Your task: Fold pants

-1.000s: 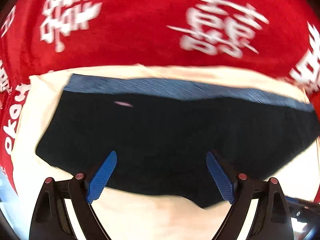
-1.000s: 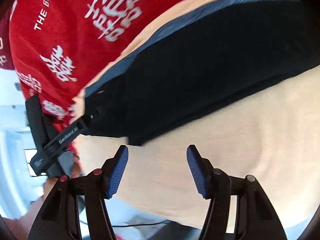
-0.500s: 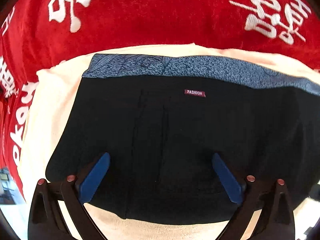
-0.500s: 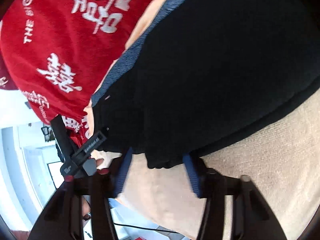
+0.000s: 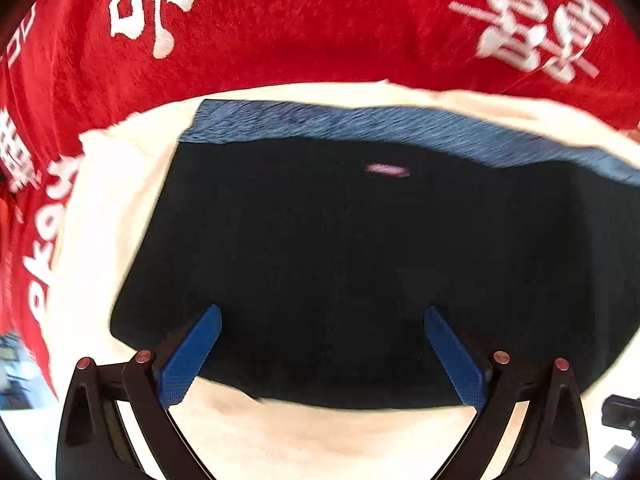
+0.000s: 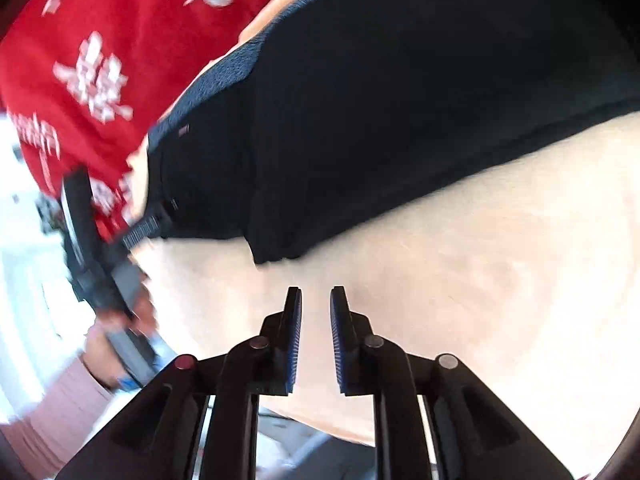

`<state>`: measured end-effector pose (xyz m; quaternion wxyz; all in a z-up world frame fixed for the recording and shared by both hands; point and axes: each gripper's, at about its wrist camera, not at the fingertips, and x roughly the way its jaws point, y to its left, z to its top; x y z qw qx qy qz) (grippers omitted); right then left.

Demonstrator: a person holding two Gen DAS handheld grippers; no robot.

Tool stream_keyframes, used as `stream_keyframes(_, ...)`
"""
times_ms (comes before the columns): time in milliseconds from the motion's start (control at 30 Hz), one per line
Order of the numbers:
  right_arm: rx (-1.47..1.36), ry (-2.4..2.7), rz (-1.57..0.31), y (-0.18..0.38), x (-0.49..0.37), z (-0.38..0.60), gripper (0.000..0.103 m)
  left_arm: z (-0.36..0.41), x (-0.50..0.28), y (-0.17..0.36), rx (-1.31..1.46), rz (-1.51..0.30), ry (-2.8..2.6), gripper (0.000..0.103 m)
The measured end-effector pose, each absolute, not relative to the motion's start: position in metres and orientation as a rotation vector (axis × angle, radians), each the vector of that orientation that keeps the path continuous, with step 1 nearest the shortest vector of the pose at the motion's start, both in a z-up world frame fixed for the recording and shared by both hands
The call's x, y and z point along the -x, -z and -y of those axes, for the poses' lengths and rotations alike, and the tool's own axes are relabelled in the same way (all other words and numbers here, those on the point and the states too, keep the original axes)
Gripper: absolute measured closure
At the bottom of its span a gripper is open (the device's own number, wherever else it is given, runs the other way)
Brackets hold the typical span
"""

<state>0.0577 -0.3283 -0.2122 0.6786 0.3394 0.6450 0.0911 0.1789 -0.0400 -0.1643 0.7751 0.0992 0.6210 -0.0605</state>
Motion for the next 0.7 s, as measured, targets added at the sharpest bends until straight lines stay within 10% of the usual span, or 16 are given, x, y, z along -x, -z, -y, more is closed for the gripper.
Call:
stream_keyframes(200,-0.549,-0.043,-1.299,0.168,-0.074,0.390,0.086,0.112,-0.155,0.147,-0.140,-1.345,0.242,0.001)
stream_keyframes(333,-0.318,0.106,-1.331,0.181,-0.100,0.417,0.043,0.163,-0.143,0.170,-0.171,-1.380,0.273,0.001)
stream_keyframes(700,-0.429,0.149,-1.354,0.202,-0.075,0.442,0.029,0.169,-0.144,0.200,-0.018,-1.421,0.319,0.001)
